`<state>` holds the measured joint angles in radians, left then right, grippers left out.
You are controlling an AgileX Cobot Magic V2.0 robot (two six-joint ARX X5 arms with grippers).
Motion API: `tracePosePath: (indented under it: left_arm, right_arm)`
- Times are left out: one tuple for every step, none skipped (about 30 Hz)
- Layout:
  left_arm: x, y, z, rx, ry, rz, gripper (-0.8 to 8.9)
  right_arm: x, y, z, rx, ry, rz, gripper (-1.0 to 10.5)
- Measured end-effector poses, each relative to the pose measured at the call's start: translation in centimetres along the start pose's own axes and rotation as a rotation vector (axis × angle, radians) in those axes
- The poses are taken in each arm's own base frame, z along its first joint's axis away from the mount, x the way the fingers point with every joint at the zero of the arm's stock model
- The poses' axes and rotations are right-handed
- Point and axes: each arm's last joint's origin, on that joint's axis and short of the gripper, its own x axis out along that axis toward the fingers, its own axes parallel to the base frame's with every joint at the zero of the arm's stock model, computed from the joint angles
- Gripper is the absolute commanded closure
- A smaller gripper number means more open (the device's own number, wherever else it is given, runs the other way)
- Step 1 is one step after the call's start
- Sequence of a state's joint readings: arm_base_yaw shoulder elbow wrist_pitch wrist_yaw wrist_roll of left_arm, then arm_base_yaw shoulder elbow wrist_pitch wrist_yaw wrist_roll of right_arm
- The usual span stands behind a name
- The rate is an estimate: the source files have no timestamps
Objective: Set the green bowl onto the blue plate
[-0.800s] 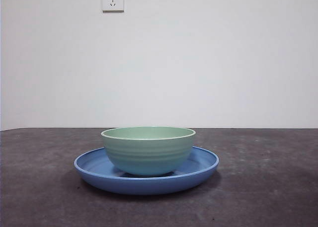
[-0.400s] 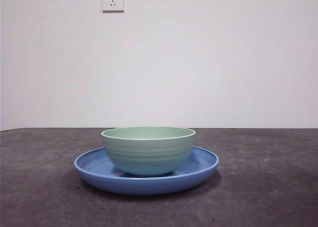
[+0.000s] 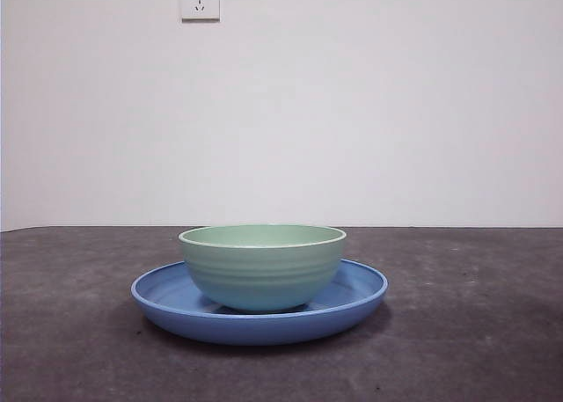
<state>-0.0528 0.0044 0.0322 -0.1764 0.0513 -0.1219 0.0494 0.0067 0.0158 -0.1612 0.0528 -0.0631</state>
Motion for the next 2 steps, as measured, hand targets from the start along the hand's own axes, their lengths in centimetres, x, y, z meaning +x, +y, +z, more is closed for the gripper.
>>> tracePosePath:
  left_arm:
    - [0.00, 0.00, 0.00, 0.000, 0.000, 0.000, 7.85]
    - [0.00, 0.00, 0.00, 0.000, 0.000, 0.000, 7.85]
  right_arm:
    - [0.00, 0.00, 0.00, 0.000, 0.000, 0.000, 9.3]
    - [0.00, 0.00, 0.00, 0.000, 0.000, 0.000, 9.3]
